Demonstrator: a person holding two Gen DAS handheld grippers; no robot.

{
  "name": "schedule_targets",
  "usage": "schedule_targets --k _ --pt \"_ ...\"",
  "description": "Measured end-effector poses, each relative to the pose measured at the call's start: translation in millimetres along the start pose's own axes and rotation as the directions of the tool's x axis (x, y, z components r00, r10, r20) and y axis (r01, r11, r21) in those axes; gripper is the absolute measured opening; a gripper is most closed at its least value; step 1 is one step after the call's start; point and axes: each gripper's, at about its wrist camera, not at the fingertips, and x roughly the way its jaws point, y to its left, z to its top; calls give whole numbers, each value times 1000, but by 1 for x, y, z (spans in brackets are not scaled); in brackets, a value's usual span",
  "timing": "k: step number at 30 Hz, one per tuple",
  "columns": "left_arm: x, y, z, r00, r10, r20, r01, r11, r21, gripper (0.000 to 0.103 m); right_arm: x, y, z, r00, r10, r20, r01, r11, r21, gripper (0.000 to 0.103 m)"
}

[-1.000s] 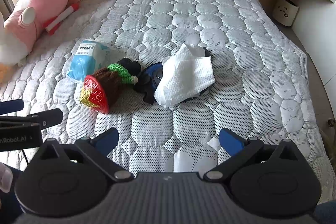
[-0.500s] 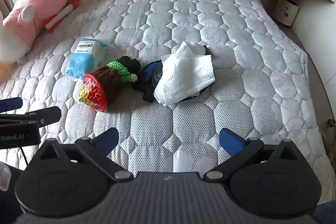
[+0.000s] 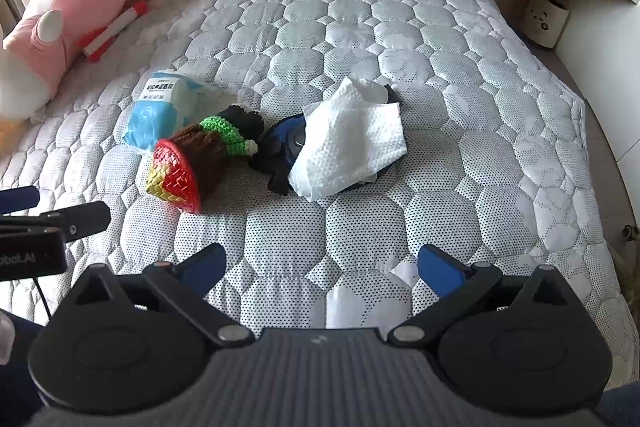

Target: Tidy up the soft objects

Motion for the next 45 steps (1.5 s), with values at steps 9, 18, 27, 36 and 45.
schedule_targets --k 9,18,27,36,45 --pt "-9 2 19 994 -67 -84 63 997 -53 103 7 -1 7 1000 11 -27 -12 999 -39 103" --pt "-63 -14 62 997 50 -57 -53 997 -61 103 57 -10 33 989 -29 -142 9 990 -141 103" --pt "-98 -39 88 993 -83 -80 68 983 -171 103 86 -8 36 978 -1 -207 -21 994 -105 103" --pt "-111 -61 91 991 -99 -94 83 983 -163 103 109 -4 36 968 16 -251 -35 997 -73 103" --pt "-127 -64 93 991 -108 -82 92 981 -173 103 128 -7 34 960 34 -279 -45 998 -32 103"
